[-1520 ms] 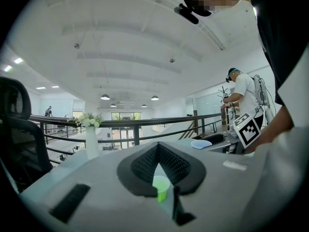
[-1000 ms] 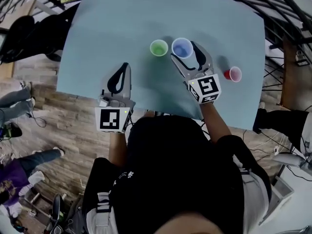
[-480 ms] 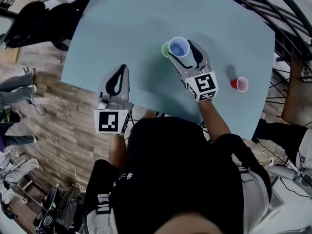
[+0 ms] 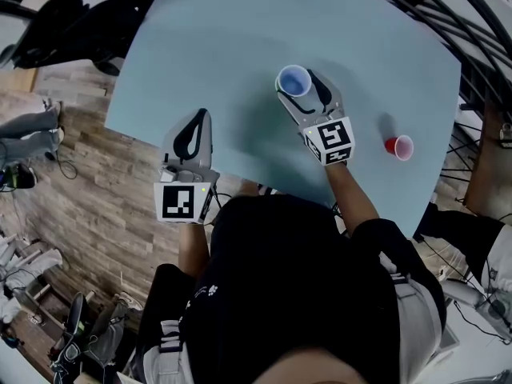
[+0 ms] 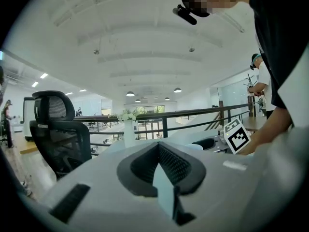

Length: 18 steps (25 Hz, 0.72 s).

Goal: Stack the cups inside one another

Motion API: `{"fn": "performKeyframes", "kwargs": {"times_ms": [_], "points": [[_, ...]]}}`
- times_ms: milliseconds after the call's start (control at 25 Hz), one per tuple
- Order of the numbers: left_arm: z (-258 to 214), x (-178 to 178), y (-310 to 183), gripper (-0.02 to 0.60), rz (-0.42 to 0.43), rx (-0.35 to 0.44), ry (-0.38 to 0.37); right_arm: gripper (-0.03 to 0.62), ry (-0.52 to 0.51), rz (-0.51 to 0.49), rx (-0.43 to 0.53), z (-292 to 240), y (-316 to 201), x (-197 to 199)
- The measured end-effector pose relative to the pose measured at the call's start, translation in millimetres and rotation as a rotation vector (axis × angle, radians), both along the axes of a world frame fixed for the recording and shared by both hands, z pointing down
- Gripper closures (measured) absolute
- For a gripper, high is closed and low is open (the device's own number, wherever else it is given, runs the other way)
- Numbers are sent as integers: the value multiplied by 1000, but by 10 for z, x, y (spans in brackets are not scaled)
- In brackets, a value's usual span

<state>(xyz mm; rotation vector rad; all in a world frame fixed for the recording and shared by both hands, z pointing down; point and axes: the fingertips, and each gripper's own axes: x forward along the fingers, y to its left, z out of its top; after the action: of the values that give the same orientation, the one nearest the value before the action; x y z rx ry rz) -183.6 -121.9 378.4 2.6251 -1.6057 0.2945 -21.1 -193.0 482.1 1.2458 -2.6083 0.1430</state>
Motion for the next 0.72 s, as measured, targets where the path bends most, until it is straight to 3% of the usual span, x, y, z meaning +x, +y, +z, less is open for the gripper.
{"fn": "performKeyframes", "kwargs": {"times_ms": [720], "points": [[72,-19,-41,589,-17,-30,-5,249,83,-7,-101,478,-60,-31]]}}
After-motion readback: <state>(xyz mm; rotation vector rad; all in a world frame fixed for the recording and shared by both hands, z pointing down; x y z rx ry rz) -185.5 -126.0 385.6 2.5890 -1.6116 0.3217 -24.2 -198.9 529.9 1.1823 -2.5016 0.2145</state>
